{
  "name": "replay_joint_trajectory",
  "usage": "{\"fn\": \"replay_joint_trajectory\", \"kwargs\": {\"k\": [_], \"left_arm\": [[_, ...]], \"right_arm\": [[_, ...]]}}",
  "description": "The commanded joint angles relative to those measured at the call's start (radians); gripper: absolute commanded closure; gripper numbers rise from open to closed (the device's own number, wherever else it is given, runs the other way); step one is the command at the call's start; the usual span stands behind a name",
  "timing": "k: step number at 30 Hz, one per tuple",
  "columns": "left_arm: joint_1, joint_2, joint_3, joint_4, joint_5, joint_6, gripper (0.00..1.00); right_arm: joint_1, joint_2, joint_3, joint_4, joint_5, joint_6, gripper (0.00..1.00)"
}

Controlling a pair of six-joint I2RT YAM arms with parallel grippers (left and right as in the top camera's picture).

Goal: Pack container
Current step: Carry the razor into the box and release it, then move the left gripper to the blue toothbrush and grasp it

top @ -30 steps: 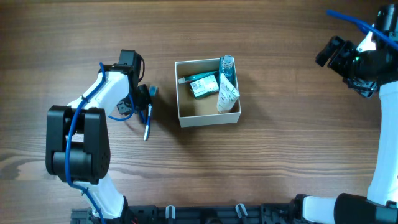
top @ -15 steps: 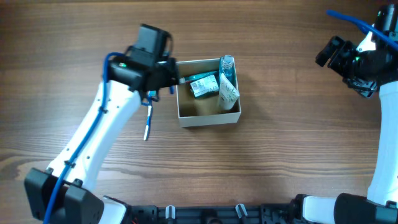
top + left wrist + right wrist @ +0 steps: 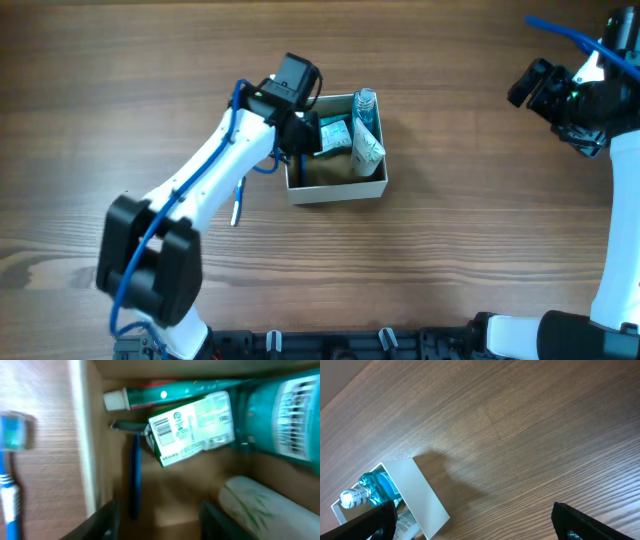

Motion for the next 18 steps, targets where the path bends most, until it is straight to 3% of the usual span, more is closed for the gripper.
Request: {"fn": "replay_joint_trajectory", "kwargs": {"k": [1,4,7,13,18], "left_arm": [[0.067,-0.183,0.072,-0.057,-0.037,0.042,0.37],[0.134,-0.222,0.072,-0.144,-0.145,0.048,0.34],[0.227,-0.195,0.019,-0.195,-0.142,0.085,0.34],[0.278,-0.064,-0.181,-0.050,-0.038,0.192,0.34],[0.278,0.032,-0.196,-0.016,-0.033,0.202,0.40]], "right_arm": [[-0.002,0.001,0.003,0.002,-0.009,0.011,0.00],[-0.002,0.001,0.003,0.002,-0.009,0.011,0.00],[-0.002,0.001,0.003,0.002,-0.009,0.011,0.00],[-0.002,0.001,0.003,0.002,-0.009,0.011,0.00],[-0.002,0.001,0.003,0.002,-0.009,0.011,0.00]]}}
